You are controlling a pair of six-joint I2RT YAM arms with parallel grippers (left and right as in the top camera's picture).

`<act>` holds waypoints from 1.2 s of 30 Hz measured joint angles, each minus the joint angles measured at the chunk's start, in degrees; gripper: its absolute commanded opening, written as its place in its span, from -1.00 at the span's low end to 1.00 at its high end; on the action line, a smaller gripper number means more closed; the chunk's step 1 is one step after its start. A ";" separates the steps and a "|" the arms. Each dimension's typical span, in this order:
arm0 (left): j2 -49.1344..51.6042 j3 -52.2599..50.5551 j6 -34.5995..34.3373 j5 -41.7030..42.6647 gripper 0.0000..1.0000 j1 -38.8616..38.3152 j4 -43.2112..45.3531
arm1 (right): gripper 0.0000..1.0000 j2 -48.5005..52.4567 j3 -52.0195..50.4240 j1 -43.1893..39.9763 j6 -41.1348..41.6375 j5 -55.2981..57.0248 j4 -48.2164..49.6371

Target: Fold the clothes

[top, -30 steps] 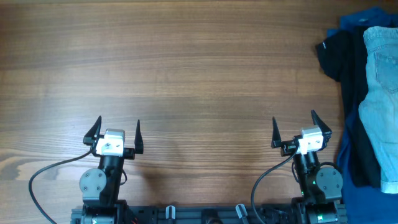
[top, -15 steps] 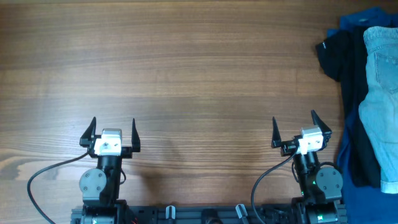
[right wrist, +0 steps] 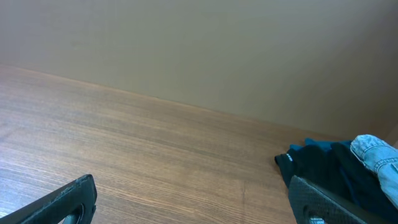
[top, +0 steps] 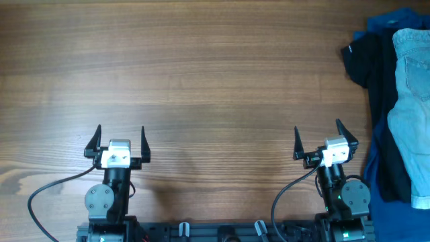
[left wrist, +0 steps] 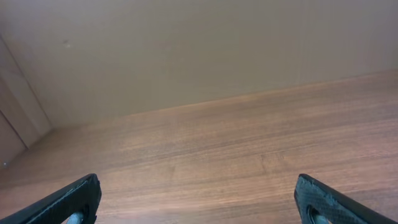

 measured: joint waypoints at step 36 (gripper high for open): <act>84.87 83.43 -10.14 21.46 1.00 0.07 -37.97 | 0.99 90.64 106.03 -18.03 1.55 3.23 -48.83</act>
